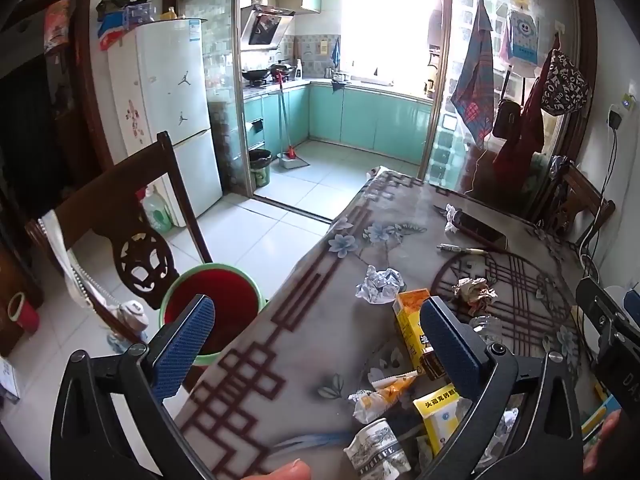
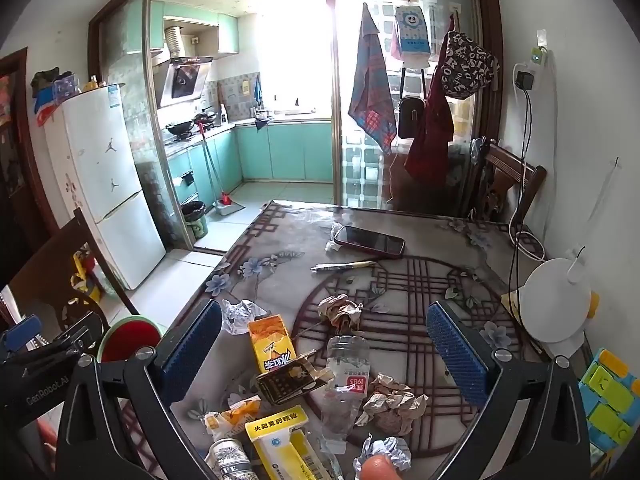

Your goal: Collect trash

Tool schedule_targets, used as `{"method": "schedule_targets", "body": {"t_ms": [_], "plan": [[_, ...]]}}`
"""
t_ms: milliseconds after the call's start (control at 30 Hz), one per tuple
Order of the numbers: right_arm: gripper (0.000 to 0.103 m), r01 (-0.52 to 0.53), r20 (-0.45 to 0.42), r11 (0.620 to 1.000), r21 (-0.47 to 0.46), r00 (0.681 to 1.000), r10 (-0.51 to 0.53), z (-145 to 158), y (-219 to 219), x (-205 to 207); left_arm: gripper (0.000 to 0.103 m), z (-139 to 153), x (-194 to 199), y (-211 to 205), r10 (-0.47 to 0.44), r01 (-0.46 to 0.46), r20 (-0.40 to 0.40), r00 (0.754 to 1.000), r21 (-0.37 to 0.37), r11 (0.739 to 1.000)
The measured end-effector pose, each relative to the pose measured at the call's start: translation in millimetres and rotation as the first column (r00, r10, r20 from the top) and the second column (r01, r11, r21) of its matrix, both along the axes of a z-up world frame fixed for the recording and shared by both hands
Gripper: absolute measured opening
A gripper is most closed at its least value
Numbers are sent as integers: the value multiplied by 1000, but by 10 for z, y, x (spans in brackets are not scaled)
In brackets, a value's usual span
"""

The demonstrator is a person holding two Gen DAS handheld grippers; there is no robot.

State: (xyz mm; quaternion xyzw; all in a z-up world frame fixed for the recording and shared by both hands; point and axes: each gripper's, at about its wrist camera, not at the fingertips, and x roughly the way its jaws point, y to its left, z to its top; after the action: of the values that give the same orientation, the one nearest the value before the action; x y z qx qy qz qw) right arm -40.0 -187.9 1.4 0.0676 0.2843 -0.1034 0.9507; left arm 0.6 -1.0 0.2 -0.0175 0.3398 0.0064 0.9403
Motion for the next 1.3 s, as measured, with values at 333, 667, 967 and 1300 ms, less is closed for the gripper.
{"method": "schedule_targets", "body": {"t_ms": [333, 667, 967, 1300], "plan": [[103, 6, -5, 1000, 7, 1000, -6, -61, -47, 29, 103, -16, 0, -19, 1, -1, -4, 1000, 4, 1000], [103, 6, -8, 1000, 8, 1000, -6, -103, -62, 39, 103, -47, 19, 15, 8, -8, -1, 1000, 6, 1000], [103, 12, -20, 1000, 9, 1000, -11, -173, -99, 52, 103, -58, 19, 16, 2, -2, -13, 1000, -3, 1000], [103, -1, -5, 995, 96, 1000, 1, -221, -241, 20, 103, -45, 38, -4, 9, -9, -19, 1000, -13, 1000]]}}
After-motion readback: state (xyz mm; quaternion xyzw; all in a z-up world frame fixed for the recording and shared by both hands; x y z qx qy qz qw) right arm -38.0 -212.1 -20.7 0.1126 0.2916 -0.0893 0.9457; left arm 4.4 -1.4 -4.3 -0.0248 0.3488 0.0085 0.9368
